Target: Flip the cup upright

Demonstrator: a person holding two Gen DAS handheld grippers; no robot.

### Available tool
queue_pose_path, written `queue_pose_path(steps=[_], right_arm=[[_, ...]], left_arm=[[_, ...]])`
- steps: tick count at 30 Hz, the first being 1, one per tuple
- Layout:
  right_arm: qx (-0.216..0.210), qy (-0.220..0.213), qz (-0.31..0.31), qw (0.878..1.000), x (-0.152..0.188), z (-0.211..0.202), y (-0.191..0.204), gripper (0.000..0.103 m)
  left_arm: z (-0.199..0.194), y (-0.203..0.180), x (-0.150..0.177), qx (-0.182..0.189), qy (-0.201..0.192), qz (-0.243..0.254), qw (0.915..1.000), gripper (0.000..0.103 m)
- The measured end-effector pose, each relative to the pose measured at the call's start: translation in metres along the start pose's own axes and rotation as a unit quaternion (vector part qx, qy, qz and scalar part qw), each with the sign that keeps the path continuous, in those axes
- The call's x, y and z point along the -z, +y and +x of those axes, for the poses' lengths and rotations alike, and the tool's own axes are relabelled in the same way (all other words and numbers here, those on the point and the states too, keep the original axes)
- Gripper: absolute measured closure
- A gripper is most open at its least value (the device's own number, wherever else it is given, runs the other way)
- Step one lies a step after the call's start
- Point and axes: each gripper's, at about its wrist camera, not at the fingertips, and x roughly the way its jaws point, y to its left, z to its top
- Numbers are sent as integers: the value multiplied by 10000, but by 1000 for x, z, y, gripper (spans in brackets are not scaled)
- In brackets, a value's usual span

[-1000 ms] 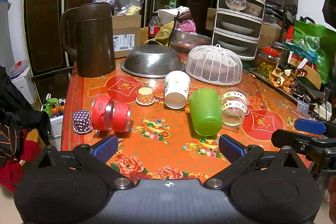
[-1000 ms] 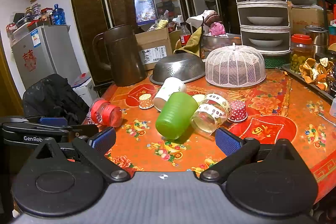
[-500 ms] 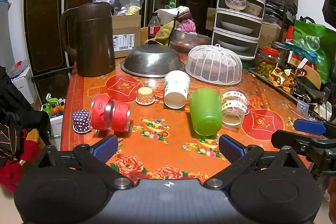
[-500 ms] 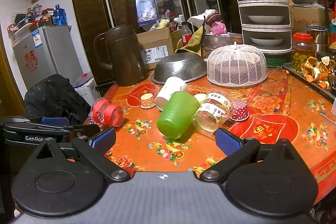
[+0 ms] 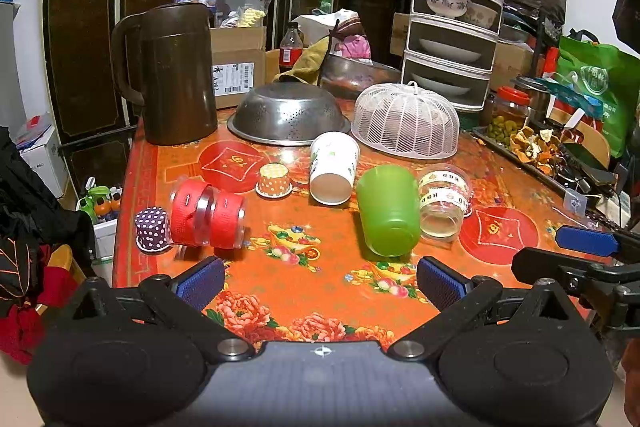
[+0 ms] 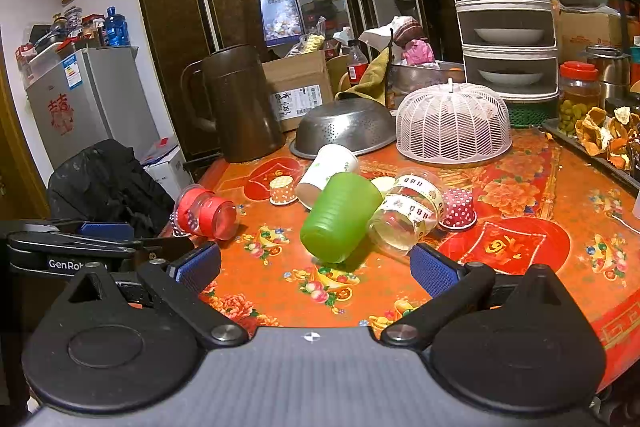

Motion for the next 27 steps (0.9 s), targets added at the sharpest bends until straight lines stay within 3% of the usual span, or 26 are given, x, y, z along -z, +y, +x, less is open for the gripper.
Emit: queue_pose_path(steps=[4, 8, 12, 15, 19, 23, 25, 27], right_arm=[[-11, 0, 6, 10000, 0, 0, -1, 1], [-30, 22, 31, 10000, 2, 2, -4, 1], [-56, 13, 126, 9999, 5, 2, -12, 1], [-85, 28, 236, 9997, 8, 3, -22, 1], [-99, 101, 305, 9994, 11, 5, -33, 1], [-85, 120, 342, 9993, 14, -1, -44, 1], [-49, 129, 343, 9993, 15, -4, -50, 1], [-4, 149, 340, 9993, 16, -6, -55, 1]], left_arm=[[-1, 0, 0, 20, -86, -28, 10000, 0], [-5, 8, -5, 429, -310, -246, 9983, 0], [2, 1, -22, 100, -460, 132, 9988, 0], [18, -10, -38, 176, -230, 458, 9985, 0], [52, -16, -82, 522, -59, 277, 9982, 0], [125, -28, -119, 186, 421, 555, 9974, 1], [160, -25, -126, 195, 754, 466, 9959, 12], [187, -20, -130, 266, 1033, 277, 9939, 15]])
